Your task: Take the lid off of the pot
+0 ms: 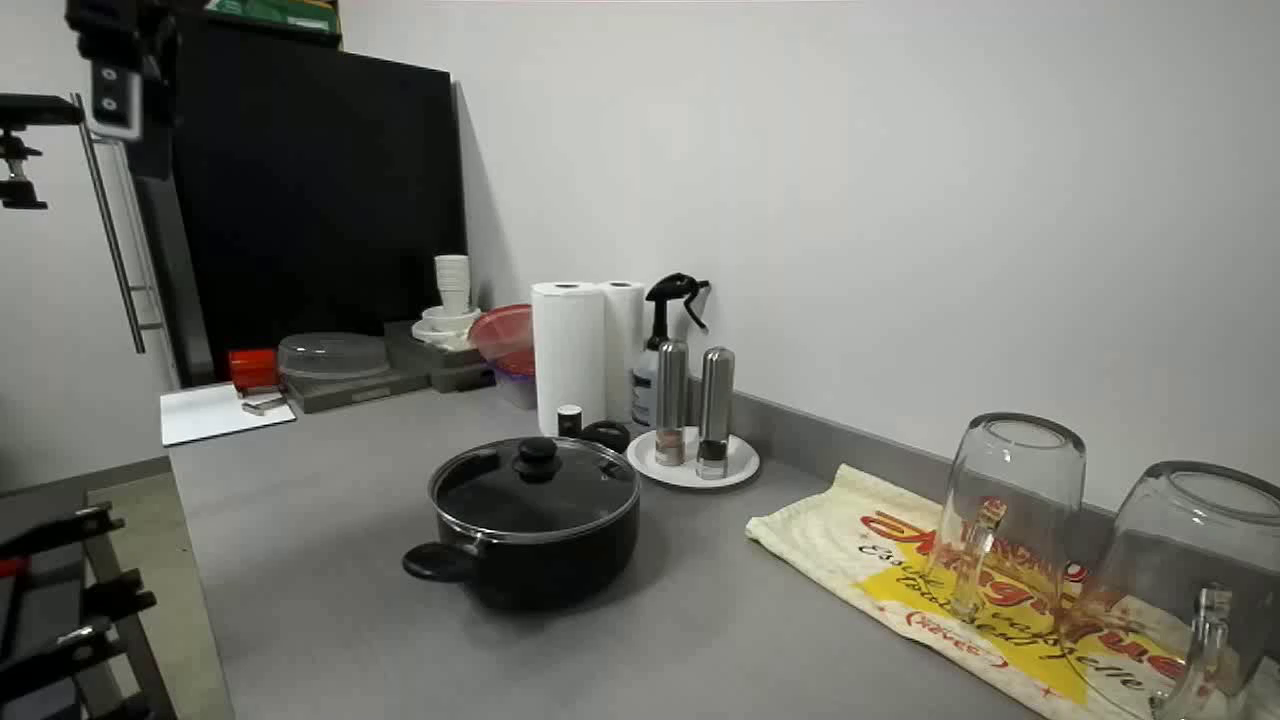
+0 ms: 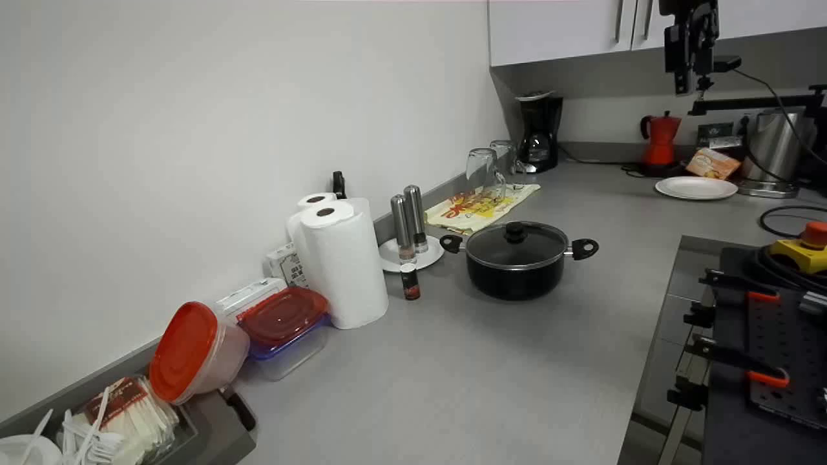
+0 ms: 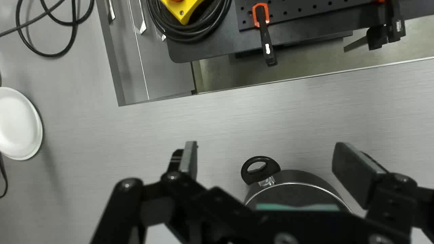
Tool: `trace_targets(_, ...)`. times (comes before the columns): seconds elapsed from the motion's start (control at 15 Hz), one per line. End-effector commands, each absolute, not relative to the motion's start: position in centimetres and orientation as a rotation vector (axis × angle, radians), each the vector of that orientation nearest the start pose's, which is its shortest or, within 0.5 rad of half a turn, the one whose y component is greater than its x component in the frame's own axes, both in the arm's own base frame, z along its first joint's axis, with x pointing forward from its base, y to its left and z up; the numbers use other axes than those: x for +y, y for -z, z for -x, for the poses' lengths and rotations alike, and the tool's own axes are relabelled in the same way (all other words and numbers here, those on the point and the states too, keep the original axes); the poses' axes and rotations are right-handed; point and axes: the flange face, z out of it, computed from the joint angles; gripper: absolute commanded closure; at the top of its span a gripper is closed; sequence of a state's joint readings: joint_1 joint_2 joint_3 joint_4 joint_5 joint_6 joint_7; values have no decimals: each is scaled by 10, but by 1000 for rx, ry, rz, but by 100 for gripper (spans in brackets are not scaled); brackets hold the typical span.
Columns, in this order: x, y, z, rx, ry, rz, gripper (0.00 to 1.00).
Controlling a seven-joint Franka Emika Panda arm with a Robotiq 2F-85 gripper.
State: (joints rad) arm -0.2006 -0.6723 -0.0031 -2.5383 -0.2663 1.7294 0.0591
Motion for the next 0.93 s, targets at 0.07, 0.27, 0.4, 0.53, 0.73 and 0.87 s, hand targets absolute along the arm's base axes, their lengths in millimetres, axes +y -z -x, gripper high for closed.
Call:
trace_targets(0.07, -91, -484, -321, 340, -263, 3361, 0)
trace_targets(0.27, -91, -484, -321, 340, -263, 3361, 0)
trace_targets(0.4, -91, -484, -321, 340, -263, 3361, 0)
trace_targets(0.53, -93, -487, -324, 345, -257, 3366, 0)
trace_targets(0.73, -102, -529, -355, 323, -124, 3449, 0)
trace_targets(0.87, -102, -566, -380, 288, 1, 3514, 0)
